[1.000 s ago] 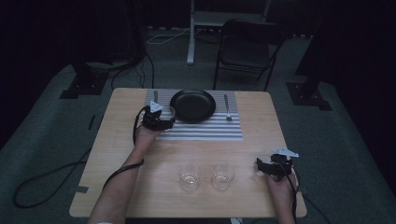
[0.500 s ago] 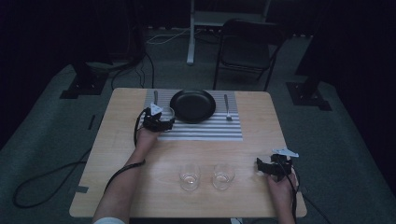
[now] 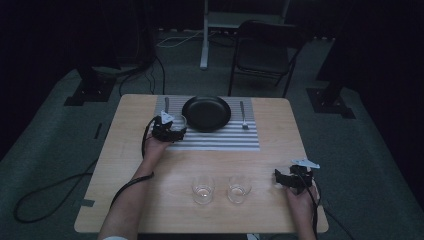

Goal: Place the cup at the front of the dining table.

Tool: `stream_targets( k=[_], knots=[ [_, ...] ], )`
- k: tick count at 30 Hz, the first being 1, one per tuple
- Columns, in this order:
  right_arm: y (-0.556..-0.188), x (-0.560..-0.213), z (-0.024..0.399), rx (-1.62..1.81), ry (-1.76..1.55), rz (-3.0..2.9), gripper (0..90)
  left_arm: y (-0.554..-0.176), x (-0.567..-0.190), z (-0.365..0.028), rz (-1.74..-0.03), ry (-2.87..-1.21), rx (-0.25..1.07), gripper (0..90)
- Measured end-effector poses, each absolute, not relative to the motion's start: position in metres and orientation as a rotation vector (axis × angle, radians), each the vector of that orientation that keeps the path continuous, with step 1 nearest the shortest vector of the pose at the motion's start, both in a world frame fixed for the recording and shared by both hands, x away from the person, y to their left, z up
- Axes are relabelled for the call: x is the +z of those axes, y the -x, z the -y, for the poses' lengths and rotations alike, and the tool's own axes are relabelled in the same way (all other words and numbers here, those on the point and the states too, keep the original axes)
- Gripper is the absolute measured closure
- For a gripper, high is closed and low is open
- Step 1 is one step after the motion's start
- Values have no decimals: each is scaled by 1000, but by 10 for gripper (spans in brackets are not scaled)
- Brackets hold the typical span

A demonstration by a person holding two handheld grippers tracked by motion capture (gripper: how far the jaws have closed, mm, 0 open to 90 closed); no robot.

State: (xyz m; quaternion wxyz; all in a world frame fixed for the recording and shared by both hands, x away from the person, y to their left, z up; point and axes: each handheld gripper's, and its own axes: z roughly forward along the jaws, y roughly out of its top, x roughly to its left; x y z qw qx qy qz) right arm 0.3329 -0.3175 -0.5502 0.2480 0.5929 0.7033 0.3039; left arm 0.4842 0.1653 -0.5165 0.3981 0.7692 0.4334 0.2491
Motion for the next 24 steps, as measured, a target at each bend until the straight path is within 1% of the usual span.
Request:
stream_targets(
  k=[7, 24],
  knots=[
    [-333, -550, 317, 828, -1616, -1917, 124, -476, -521, -171, -1124, -1941, 590, 194],
    [-333, -550, 317, 828, -1616, -1917, 124, -455, -515, -183, -1112, -1932, 590, 194]
  ],
)
